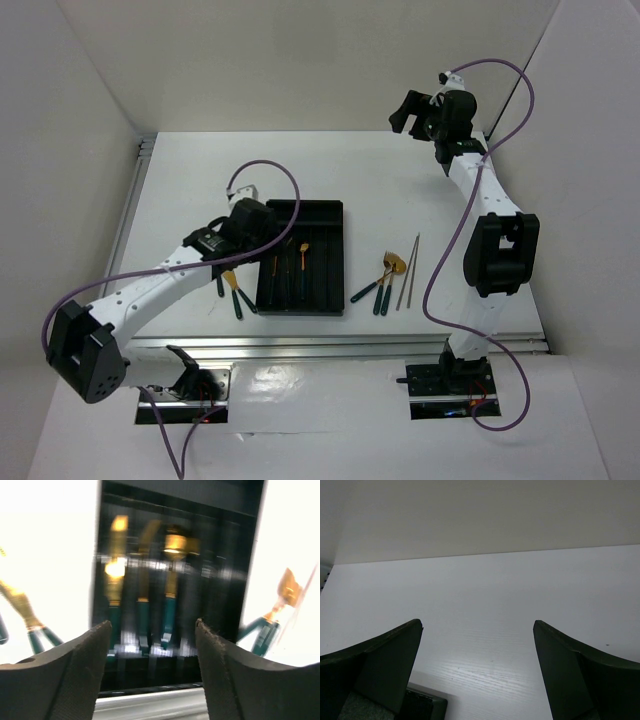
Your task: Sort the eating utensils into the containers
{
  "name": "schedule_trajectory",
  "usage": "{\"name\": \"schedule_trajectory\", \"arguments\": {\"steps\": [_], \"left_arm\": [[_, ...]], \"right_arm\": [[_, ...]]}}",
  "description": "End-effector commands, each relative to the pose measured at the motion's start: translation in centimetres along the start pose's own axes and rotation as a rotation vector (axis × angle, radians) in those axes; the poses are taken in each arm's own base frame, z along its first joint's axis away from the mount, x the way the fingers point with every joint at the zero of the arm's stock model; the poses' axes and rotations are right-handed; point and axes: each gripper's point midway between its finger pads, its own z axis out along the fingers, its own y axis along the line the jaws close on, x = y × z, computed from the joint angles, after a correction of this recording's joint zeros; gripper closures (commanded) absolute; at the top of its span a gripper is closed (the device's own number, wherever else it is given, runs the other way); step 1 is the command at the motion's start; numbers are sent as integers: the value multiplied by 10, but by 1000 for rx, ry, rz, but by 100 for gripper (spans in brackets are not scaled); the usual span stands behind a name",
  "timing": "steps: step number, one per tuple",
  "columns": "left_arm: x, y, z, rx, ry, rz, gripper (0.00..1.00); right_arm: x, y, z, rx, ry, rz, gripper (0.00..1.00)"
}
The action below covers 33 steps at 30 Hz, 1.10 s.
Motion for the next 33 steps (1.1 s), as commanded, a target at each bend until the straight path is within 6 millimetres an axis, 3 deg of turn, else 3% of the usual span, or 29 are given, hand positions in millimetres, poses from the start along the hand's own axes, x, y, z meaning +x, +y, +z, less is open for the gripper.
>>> {"name": "schedule_trajectory", "arguments": {"steps": [1, 5, 10, 20, 25, 33], "left_arm": [[-15, 23, -6, 2, -61, -28, 24], [-20, 39, -9, -2, -90, -46, 15], [-15, 56, -6, -35, -85, -54, 13], [-8, 70, 1, -50, -68, -88, 10], [-3, 84, 4, -96, -48, -95, 1], [-2, 94, 5, -128, -47, -106, 1]], "right_arm": [[-41, 19, -17, -56, -96, -20, 0], [-37, 25, -16, -100, -99, -27, 0], [-38, 27, -14, -113, -93, -19, 0], [-33, 27, -11, -119, -81, -17, 0], [-33, 27, -11, -119, -81, -17, 0], [-37, 30, -12, -131, -87, -20, 0]]}}
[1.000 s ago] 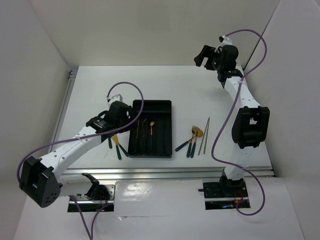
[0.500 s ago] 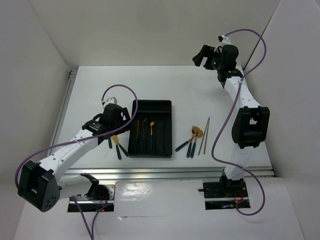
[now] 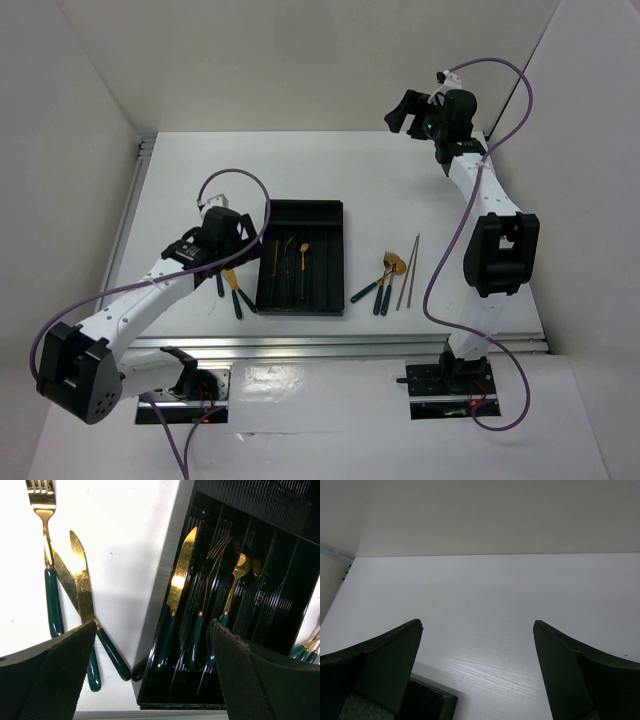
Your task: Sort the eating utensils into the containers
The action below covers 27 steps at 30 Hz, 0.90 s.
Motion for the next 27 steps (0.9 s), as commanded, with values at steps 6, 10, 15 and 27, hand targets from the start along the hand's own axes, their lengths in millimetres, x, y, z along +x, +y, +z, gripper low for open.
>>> {"name": "schedule_trajectory", "arguments": {"steps": [6, 10, 15, 27], "left_arm": [[-3, 12, 0, -37, -20, -4, 1], [-2, 16, 1, -51, -20, -2, 3], [-1, 21, 0, -71, -28, 0, 9], [1, 64, -1, -189, -33, -72, 15]], "right_arm": [[-36, 15, -10, -42, -89, -31, 0], [-36, 15, -10, -42, -89, -31, 0], [-36, 15, -10, -42, -89, -31, 0], [-33, 13, -7, -40, -77, -27, 0]]}}
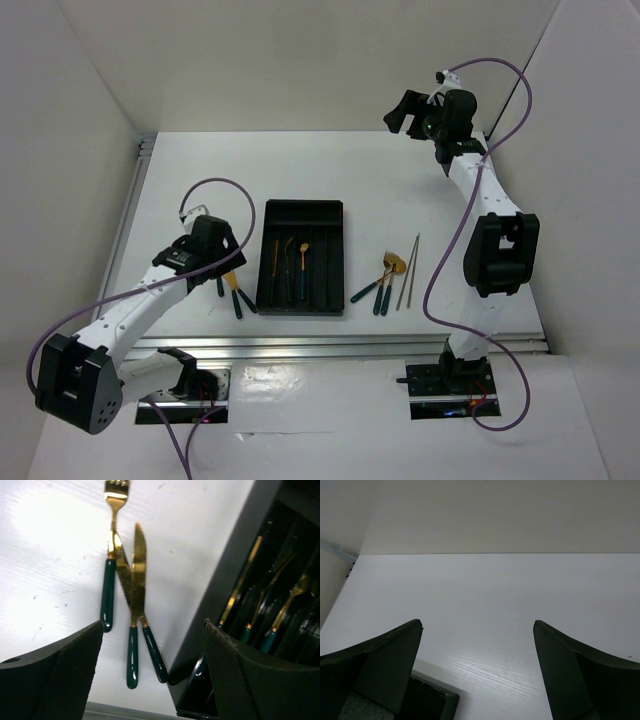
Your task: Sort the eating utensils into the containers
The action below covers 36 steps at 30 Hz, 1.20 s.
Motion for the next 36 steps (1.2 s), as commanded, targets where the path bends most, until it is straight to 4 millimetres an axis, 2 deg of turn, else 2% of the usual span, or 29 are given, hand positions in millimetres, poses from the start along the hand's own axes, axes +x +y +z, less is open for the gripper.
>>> {"name": "schedule_trajectory", "arguments": {"steps": [1, 2, 3, 4, 7, 8, 10, 12, 25, 36], "left_arm": [[2, 17, 5, -51, -1, -29, 15], [-1, 17, 6, -47, -5, -44, 16], [-1, 25, 12, -73, 1, -59, 17], [8, 32, 17, -90, 34, -63, 21], [9, 38, 26, -96, 58, -100, 24], [16, 41, 29, -103, 81, -96, 25], [14, 44, 29, -111, 78, -107, 27], [22, 54, 34, -150, 97, -106, 28], [43, 71, 55, -244, 177, -120, 36], [45, 75, 65, -292, 207, -104, 41]], "right_arm": [[-34, 10, -7, -20, -84, -28, 0], [-30, 8, -6, -18, -76, -25, 0], [-34, 11, -9, -20, -84, -28, 0], [-36, 11, -9, -24, -93, -32, 0], [-31, 10, -6, -30, -80, -29, 0], [-33, 11, -7, -30, -80, -29, 0], [-29, 9, -4, -28, -72, -26, 0], [-33, 11, -4, -30, -80, -29, 0], [-29, 8, -1, -28, -72, -26, 0], [-32, 8, -2, -19, -75, -25, 0]]}}
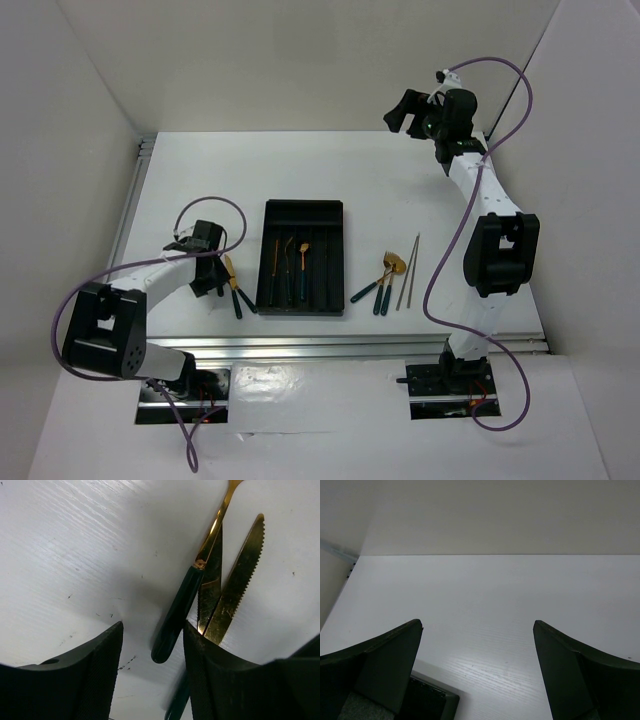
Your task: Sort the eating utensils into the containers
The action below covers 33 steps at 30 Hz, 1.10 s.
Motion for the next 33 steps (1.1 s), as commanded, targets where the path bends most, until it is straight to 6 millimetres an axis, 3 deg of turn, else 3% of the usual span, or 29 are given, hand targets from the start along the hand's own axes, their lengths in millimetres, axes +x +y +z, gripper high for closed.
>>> {"name": "schedule_trajectory", "arguments": {"steps": [1, 12, 20, 24, 25, 33], "left_arm": [[0, 2, 7, -37, 15, -9, 43], [4, 2, 15, -54, 54, -8, 54], [10, 1, 20, -60, 87, 7, 77], [7, -1, 21, -59, 86, 7, 91], [7, -1, 21, -59, 86, 7, 100], [-2, -4, 3, -21, 47, -7, 100]], "right_arm": [[-31, 5, -2, -9, -76, -24, 0], [-32, 2, -2, 8, -82, -23, 0], [-33, 1, -2, 17, -85, -23, 0], [-34, 1, -7, 25, -89, -23, 0], [-34, 1, -7, 25, -90, -23, 0], [-30, 1, -8, 28, -81, -20, 0]]}}
